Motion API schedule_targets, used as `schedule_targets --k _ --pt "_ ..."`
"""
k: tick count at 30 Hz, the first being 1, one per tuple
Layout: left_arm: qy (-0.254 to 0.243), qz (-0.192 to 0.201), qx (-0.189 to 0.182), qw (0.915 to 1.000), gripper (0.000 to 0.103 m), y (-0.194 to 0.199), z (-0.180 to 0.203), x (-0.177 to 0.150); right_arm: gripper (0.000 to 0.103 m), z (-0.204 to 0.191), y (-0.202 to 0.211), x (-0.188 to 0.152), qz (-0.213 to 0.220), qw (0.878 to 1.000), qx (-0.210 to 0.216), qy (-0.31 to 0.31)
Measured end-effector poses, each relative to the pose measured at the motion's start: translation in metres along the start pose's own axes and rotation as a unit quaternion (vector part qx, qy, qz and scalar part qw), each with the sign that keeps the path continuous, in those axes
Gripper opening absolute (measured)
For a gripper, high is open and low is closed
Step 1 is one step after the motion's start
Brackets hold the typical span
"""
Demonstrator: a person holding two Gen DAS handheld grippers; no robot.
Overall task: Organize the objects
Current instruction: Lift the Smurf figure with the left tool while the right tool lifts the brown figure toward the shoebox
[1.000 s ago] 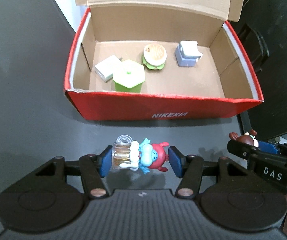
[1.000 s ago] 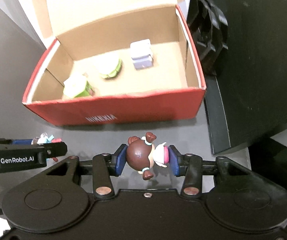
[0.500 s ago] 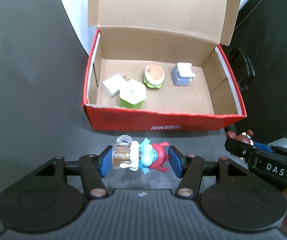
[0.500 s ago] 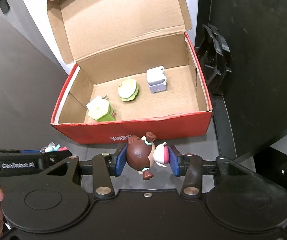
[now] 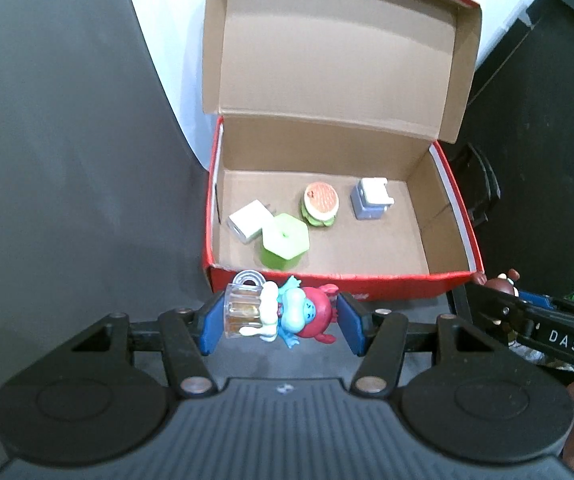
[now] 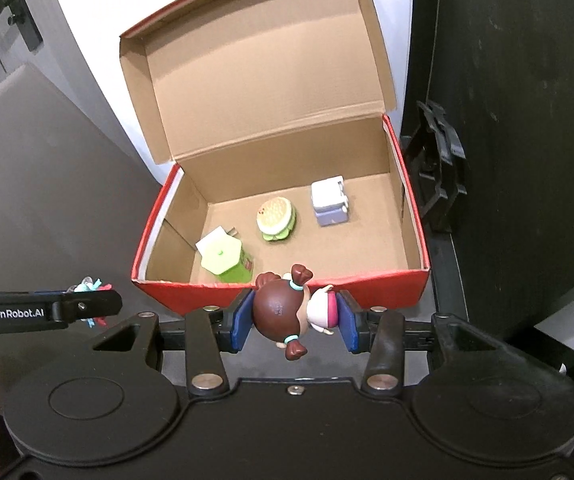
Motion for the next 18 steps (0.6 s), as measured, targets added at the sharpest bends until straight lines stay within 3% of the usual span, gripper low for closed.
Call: schedule_targets --k 18 --pt "-0.002 0.035 0.008 0.9994 0.058 0.013 -0.008 0.047 0.044 -0.007 -0.004 0.04 0.02 0.999 0.013 0.028"
Point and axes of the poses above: each gripper's, at about its wrist camera, not at the fingertips, and y roughly against the way its jaws point, z to its right, x to its top, the point moved 10 cm from there along -y, roughly the way its jaws point, and after that the axes turned 2 degrees about -x, right-handed, at the moved point
